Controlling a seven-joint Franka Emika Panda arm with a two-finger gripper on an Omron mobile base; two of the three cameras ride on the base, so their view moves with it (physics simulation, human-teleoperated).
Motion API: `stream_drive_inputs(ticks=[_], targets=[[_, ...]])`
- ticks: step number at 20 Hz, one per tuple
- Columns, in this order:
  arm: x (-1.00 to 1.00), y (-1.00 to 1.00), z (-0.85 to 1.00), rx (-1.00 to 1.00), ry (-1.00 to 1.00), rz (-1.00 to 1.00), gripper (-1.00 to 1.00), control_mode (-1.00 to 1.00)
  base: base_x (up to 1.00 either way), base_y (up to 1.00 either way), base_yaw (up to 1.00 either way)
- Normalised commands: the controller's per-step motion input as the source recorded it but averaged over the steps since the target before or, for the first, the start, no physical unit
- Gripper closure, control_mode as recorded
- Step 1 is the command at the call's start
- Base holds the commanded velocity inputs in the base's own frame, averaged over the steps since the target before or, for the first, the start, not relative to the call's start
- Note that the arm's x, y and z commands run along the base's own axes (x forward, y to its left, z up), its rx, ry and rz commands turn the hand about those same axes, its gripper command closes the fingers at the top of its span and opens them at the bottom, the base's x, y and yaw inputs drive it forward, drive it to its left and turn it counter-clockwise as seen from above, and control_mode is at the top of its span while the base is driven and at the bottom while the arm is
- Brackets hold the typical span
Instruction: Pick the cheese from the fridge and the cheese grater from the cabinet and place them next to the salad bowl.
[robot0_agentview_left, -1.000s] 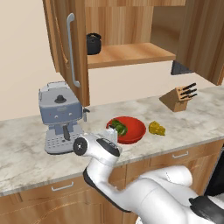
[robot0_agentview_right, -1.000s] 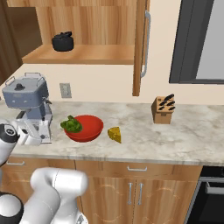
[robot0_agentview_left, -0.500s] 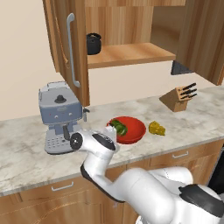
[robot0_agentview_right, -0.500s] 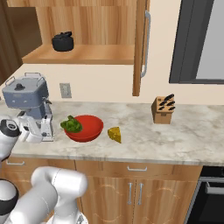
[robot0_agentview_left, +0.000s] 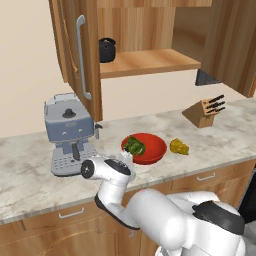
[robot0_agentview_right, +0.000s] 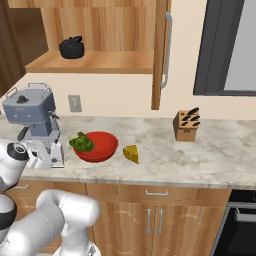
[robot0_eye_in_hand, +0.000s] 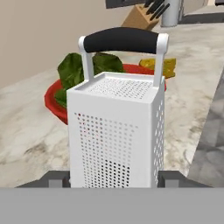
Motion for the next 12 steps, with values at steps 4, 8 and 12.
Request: stream_drive_inputs(ticks=[4, 8, 12], targets=[[0.21, -0.01, -0.29, 0.0, 0.0, -0.01, 1.0, -1.0, 0.0, 0.0, 0.0], [0.29, 0.0, -0.16, 0.0, 0.0, 0.0, 1.0, -1.0, 0.0, 0.0, 0.0], [0.49, 0.0, -0.07, 0.0, 0.0, 0.0, 1.0, -1.0, 0.0, 0.0, 0.0]])
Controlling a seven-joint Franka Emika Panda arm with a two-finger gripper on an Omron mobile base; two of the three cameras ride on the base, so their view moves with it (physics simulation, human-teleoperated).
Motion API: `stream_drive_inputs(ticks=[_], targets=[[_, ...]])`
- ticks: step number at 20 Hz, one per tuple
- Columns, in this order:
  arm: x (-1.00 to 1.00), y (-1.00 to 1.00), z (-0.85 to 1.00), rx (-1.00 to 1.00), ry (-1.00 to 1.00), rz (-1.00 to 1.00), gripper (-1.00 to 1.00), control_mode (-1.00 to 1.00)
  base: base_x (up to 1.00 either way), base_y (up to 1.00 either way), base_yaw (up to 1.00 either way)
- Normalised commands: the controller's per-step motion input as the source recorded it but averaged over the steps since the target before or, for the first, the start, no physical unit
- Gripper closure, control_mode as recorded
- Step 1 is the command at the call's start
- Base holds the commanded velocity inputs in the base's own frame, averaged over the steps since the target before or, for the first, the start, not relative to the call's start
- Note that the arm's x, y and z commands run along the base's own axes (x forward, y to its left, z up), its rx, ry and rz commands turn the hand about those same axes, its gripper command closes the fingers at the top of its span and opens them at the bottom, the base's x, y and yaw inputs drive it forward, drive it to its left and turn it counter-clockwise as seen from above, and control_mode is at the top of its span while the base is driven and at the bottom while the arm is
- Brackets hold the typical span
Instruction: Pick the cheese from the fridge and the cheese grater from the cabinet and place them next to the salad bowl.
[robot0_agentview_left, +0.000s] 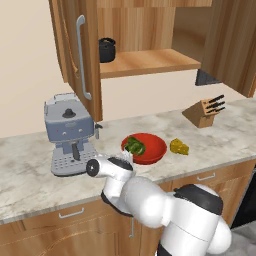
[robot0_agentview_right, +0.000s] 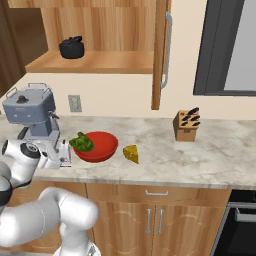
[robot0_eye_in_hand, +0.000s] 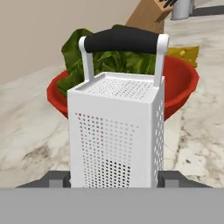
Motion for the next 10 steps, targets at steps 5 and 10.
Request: stream_drive_inputs(ticks=[5, 10], targets=[[0.11, 0.01, -0.24, 0.0, 0.0, 0.0, 1.0, -1.0, 0.0, 0.0, 0.0], [0.08, 0.06, -0.38, 0.0, 0.0, 0.0, 1.0, -1.0, 0.0, 0.0, 0.0]])
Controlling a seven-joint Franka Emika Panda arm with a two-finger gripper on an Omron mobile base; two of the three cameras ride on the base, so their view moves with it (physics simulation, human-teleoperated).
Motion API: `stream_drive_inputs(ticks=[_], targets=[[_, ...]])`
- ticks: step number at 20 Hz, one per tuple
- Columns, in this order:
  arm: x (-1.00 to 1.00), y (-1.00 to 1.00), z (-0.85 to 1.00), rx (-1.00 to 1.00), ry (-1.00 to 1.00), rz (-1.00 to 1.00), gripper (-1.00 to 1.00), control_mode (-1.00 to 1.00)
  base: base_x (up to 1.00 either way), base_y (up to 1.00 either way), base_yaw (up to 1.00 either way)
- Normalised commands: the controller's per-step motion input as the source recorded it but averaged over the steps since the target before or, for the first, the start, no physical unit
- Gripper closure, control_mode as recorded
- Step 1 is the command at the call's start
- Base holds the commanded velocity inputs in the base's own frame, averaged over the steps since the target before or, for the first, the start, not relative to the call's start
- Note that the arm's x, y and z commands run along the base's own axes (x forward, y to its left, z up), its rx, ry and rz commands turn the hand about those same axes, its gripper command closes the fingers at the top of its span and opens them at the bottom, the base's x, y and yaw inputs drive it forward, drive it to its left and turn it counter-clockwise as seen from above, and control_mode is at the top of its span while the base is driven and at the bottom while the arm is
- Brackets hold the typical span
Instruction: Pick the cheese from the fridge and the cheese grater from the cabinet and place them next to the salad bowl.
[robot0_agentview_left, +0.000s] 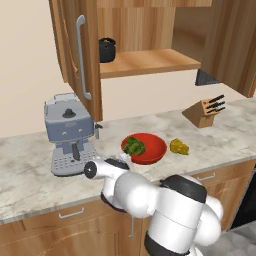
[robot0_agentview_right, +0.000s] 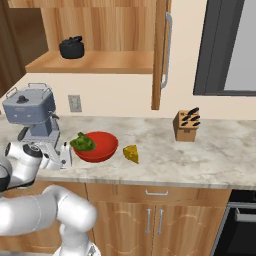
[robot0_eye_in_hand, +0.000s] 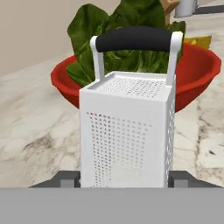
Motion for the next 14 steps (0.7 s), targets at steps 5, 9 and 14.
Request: stream_drive_inputs(ticks=[5, 9, 14], targets=[[0.23, 0.04, -0.36, 0.0, 0.0, 0.0, 1.0, -1.0, 0.0, 0.0, 0.0], [0.04, 0.01, -0.16, 0.0, -0.02, 0.0, 1.0, -1.0, 0.0, 0.0, 0.0], [0.0, 0.0, 0.0, 0.0, 0.0, 0.0, 1.0, -1.0, 0.0, 0.0, 0.0]])
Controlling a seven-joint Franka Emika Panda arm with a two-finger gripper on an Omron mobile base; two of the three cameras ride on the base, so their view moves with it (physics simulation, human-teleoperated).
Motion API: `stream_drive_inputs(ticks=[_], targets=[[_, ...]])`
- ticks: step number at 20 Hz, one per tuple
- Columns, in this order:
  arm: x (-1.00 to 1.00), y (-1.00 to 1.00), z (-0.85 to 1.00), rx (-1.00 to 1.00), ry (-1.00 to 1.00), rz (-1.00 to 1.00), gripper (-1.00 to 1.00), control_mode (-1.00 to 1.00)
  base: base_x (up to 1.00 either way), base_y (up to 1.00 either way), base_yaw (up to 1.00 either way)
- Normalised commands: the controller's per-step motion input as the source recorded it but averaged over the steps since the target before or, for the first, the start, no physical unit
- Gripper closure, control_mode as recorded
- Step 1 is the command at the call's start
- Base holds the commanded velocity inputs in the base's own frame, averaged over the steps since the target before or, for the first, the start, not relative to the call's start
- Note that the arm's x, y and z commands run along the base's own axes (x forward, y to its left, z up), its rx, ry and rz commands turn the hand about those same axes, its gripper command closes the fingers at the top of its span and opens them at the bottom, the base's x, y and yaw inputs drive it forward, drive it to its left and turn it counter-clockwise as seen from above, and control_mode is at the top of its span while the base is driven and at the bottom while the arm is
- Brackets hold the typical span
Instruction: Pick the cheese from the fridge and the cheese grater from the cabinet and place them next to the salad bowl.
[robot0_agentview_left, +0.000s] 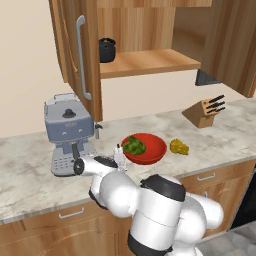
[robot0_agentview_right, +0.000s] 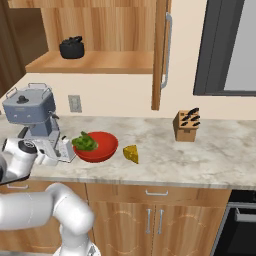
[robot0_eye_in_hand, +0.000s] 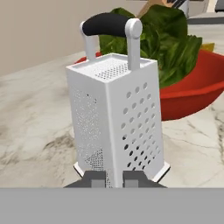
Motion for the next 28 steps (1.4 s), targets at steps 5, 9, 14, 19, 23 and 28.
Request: stream_drive_inputs(ticks=[5, 9, 14, 19, 23, 28], targets=[[-0.01, 0.01, 0.0, 0.0, 0.0, 0.0, -1.0, -1.0, 0.0, 0.0, 0.0], [-0.16, 0.0, 0.01, 0.0, 0.0, 0.0, -1.0, -1.0, 0.0, 0.0, 0.0], [-0.62, -0.11, 0.33, 0.0, 0.0, 0.02, -1.0, -1.0, 0.0, 0.0, 0.0], [-0.49, -0.58, 0.69, 0.0, 0.0, 0.14, -1.0, -1.0, 0.0, 0.0, 0.0], [-0.75, -0.69, 0.54, 0.0, 0.0, 0.22, -1.0, -1.0, 0.0, 0.0, 0.0], [-0.41, -0.91, 0.82, 0.0, -0.05, 0.32, -1.0, -1.0, 0.0, 0.0, 0.0]])
